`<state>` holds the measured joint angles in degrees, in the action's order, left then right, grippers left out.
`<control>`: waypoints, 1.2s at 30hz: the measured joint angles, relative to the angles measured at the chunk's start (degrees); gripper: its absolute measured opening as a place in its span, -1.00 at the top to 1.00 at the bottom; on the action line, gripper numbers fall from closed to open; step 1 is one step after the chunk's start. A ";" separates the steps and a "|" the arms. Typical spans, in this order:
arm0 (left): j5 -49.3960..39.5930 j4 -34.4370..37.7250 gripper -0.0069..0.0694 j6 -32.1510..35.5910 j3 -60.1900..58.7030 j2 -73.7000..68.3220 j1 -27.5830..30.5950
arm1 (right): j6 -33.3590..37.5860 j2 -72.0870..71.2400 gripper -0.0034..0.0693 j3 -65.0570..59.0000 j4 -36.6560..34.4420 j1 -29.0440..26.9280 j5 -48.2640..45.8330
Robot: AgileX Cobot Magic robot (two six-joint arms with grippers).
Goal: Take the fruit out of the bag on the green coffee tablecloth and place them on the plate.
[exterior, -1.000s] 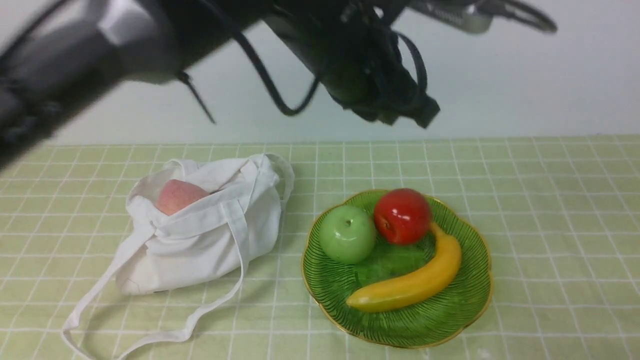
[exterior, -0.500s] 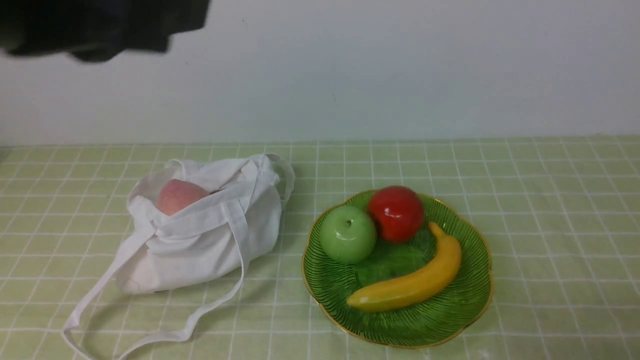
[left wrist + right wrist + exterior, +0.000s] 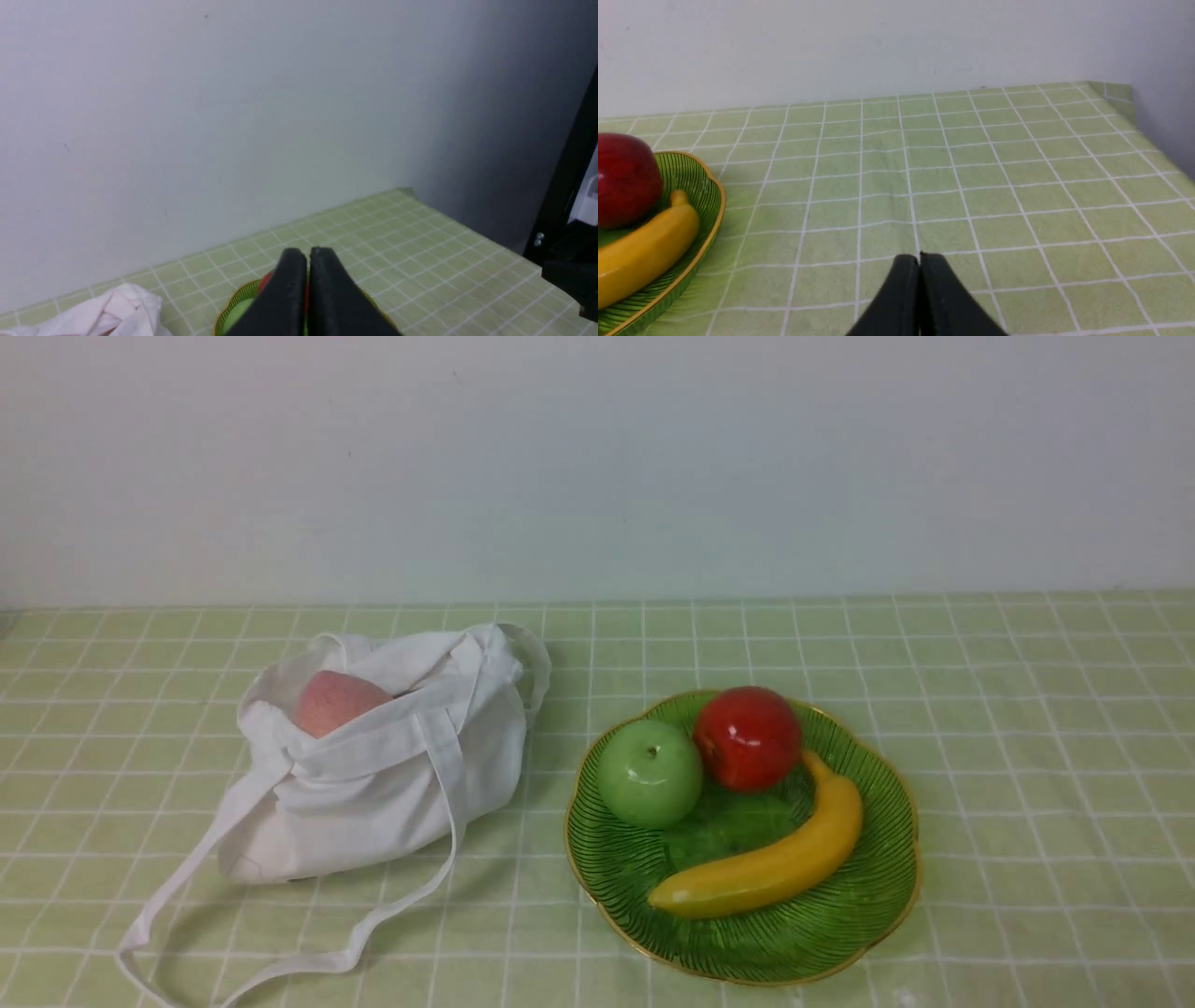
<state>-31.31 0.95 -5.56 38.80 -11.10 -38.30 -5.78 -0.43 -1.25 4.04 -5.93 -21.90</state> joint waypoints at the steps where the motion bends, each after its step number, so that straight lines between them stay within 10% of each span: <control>1: 0.51 0.00 0.84 0.00 -1.00 2.06 0.00 | 0.00 0.00 0.95 0.00 0.00 0.00 0.00; 11: 6.97 -3.14 0.84 0.17 -14.47 12.08 0.63 | 0.00 0.00 0.95 0.00 0.00 0.00 0.00; 23: 17.86 -2.67 0.84 0.19 -37.80 12.08 27.18 | 0.22 0.00 0.95 0.00 0.00 0.00 0.00; 36: 9.93 0.70 0.84 11.17 -40.42 12.08 33.52 | 0.22 0.00 0.95 0.00 0.00 0.00 0.00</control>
<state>-21.39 1.65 5.62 -1.62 0.97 -4.77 -5.57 -0.43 -1.25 4.04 -5.93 -21.90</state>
